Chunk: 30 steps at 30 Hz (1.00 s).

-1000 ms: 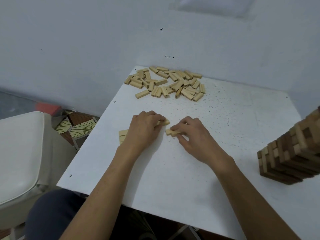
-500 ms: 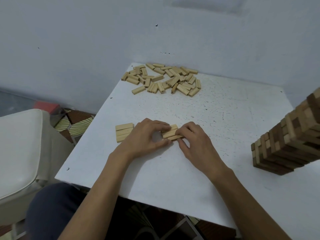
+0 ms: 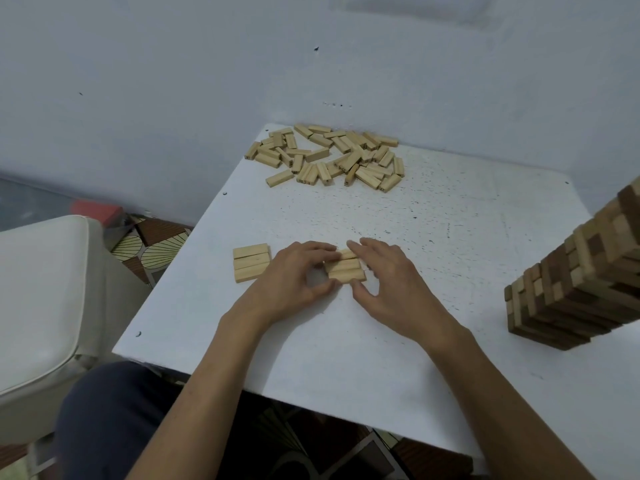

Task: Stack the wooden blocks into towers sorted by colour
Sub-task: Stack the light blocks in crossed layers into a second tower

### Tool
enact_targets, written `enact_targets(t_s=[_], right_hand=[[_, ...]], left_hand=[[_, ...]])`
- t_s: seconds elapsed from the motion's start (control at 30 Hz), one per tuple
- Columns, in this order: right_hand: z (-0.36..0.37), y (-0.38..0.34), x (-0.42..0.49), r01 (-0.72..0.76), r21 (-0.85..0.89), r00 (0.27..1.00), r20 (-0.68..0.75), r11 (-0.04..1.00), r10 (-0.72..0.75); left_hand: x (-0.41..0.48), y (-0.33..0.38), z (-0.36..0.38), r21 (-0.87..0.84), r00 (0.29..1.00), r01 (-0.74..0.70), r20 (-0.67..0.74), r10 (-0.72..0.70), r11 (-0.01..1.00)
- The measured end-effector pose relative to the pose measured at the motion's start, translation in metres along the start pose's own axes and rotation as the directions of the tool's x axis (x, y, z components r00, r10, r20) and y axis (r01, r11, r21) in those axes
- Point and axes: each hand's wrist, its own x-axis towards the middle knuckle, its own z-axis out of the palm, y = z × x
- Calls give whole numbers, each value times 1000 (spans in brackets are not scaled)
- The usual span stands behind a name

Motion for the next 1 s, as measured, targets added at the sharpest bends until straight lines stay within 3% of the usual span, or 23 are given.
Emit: enact_targets(t_s=[0.43, 1.0], right_hand=[[-1, 0, 4, 12, 22, 1000, -6, 1000, -12], [-11, -9, 6, 6, 26, 999, 48, 1000, -7]], left_hand=[[-3, 7, 2, 30, 994, 46, -97, -43, 998], [6, -1, -3, -26, 1000, 9, 16, -8, 1000]])
